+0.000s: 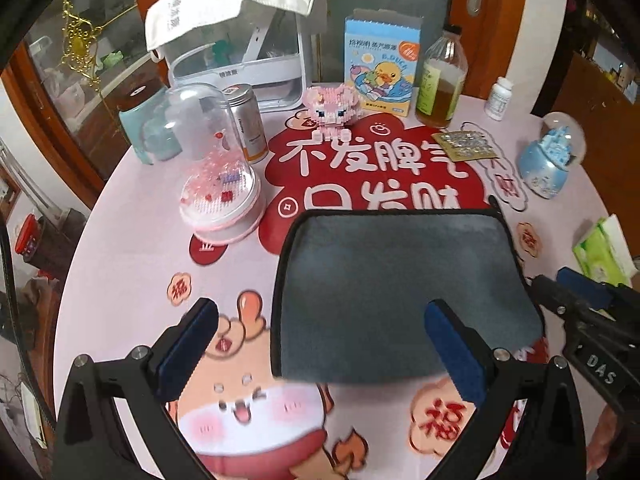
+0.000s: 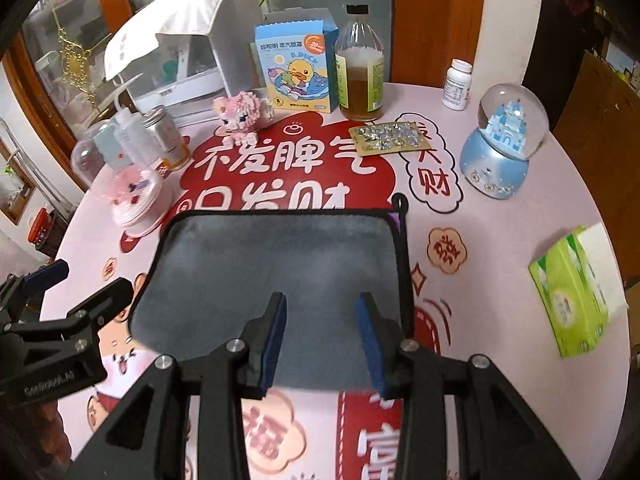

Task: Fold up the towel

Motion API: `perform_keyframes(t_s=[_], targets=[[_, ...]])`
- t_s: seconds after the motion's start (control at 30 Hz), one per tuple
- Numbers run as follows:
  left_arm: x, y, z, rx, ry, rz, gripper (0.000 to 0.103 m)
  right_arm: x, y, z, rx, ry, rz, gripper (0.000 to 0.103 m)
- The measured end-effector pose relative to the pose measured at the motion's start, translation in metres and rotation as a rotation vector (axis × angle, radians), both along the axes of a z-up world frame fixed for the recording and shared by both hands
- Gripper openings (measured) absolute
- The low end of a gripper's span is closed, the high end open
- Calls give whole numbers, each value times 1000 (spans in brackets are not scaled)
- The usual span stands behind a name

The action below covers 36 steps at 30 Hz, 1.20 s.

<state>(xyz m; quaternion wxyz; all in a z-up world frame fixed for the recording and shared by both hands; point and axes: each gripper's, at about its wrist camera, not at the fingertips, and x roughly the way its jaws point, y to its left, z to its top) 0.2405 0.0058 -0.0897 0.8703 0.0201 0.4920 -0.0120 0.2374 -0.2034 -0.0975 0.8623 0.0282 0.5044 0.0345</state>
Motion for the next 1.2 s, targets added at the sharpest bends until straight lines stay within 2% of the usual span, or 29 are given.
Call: perform_keyframes(t_s=[0.17, 0.5, 0.77, 1.2], targets=[[-37, -6, 21, -2, -30, -17, 102, -29, 3, 16, -5, -3, -6, 44], [-108, -14, 56, -12, -70, -28, 102, -87, 5, 43, -3, -18, -6, 45], [-150, -10, 80, -17, -111, -14, 102, -122, 9, 59, 7, -25, 6, 45], [-199, -7, 98, -28, -109, -7, 102, -189, 11, 88, 34, -69, 4, 45]])
